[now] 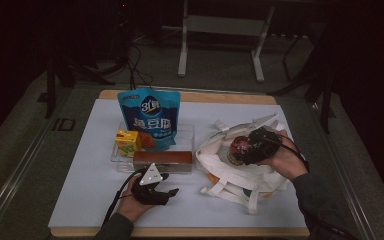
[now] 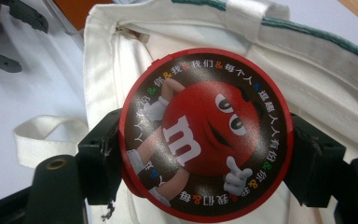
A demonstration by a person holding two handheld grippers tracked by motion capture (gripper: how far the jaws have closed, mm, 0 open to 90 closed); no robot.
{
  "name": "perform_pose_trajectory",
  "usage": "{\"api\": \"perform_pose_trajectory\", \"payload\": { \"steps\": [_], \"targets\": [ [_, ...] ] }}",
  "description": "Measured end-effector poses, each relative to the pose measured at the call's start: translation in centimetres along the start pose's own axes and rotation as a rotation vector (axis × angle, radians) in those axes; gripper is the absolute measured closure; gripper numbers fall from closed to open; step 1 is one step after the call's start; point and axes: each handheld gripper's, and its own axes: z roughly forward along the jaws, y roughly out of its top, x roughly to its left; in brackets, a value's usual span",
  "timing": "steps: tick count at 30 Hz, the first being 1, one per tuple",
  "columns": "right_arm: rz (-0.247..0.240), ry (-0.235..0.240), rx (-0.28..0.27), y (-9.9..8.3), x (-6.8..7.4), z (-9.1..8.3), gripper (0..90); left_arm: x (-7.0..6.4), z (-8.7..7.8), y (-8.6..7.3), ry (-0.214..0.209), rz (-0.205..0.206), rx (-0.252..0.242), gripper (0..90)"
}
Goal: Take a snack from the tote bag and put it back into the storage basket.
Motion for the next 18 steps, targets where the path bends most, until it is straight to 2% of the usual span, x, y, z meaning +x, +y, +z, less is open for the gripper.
{"api": "perform_pose_trajectory", "payload": {
  "steps": [18],
  "targets": [
    [-0.014,0.030,-0.022,1.4,1.0,0.4,25.3,0.0,0.0,0.0,0.001,0.000,0.000,34.7]
  ]
}}
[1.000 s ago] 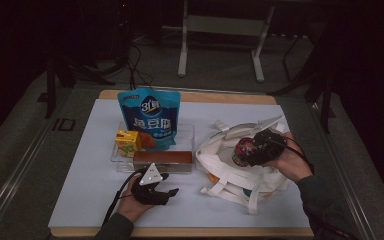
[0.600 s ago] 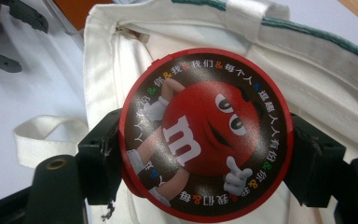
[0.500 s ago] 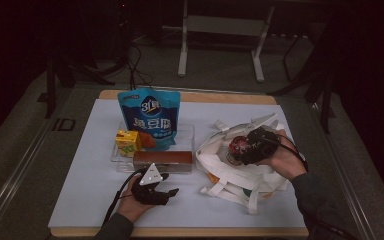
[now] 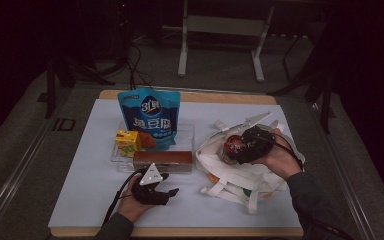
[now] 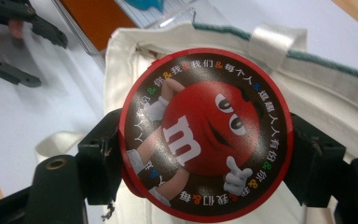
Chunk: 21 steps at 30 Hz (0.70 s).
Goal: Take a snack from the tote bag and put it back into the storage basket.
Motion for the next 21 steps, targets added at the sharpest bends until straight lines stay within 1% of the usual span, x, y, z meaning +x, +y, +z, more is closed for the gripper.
{"api": "perform_pose_trajectory", "payload": {
  "steps": [6,13,15,21],
  "targets": [
    [-0.016,0.011,-0.007,0.9,0.5,0.3,25.3,0.0,0.0,0.0,0.000,0.001,-0.001,34.7],
    [-0.025,0.024,-0.018,1.7,0.9,0.4,25.3,0.0,0.0,0.0,0.000,0.000,-0.001,34.7],
    [-0.027,0.035,-0.029,2.1,1.1,0.4,25.3,0.0,0.0,0.0,0.000,-0.001,-0.001,34.7],
    [-0.037,0.045,-0.034,2.7,1.6,0.4,25.3,0.0,0.0,0.0,0.000,-0.001,-0.001,34.6]
  ]
}}
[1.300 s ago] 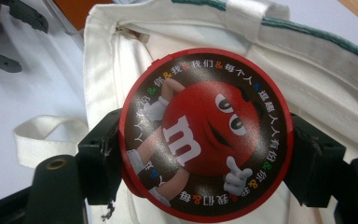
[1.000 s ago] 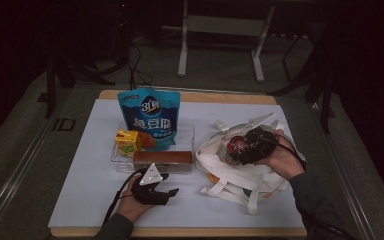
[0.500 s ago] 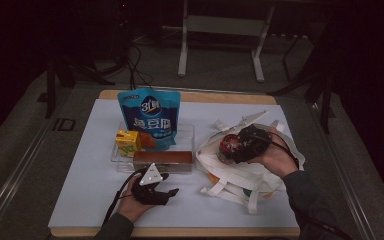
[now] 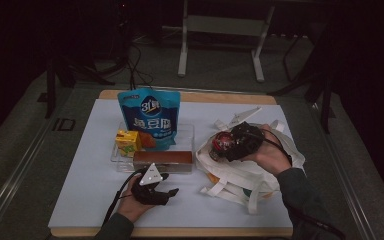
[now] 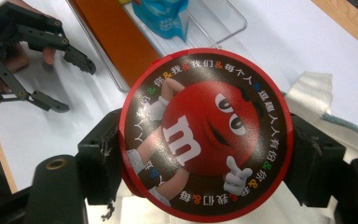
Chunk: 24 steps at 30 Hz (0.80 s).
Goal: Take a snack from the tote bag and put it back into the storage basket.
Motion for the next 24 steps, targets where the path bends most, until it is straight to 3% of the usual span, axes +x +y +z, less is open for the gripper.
{"api": "perform_pose_trajectory", "payload": {
  "steps": [24],
  "targets": [
    [-0.030,0.026,-0.018,2.3,1.1,0.5,25.3,0.1,0.0,0.0,-0.005,-0.008,-0.001,34.6]
  ]
}}
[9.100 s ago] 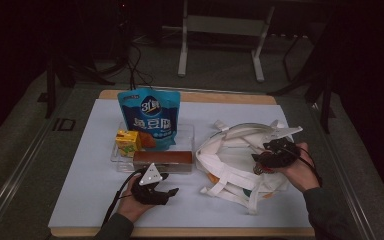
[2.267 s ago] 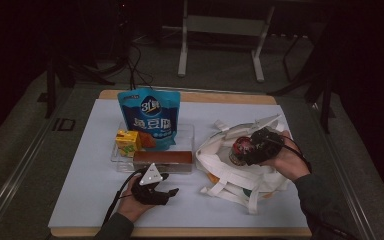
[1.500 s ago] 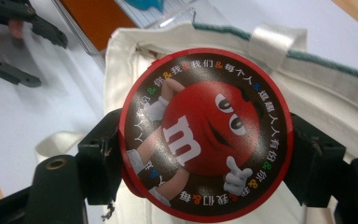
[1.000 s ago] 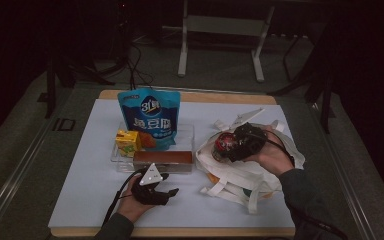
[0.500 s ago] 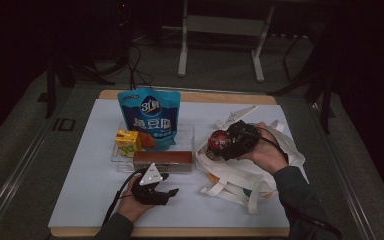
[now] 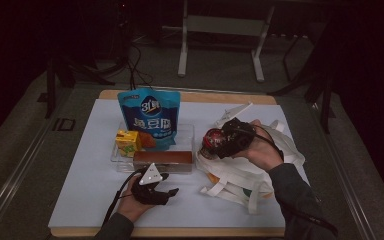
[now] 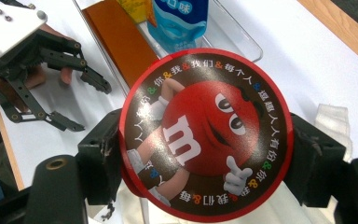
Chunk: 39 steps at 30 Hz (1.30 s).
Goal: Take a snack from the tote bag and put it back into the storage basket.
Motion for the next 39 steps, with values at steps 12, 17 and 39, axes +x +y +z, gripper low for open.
{"api": "perform_pose_trajectory", "payload": {
  "steps": [12,17,39],
  "targets": [
    [-0.024,0.007,0.003,1.3,0.2,0.4,25.3,0.1,0.0,0.0,-0.004,-0.003,0.003,34.7],
    [-0.017,0.006,0.002,1.7,0.0,0.5,25.3,0.1,0.0,0.0,-0.004,-0.002,0.003,34.7],
    [-0.030,0.009,0.005,3.0,0.1,1.5,25.3,0.0,0.0,0.0,-0.005,0.001,0.002,34.7]
  ]
}}
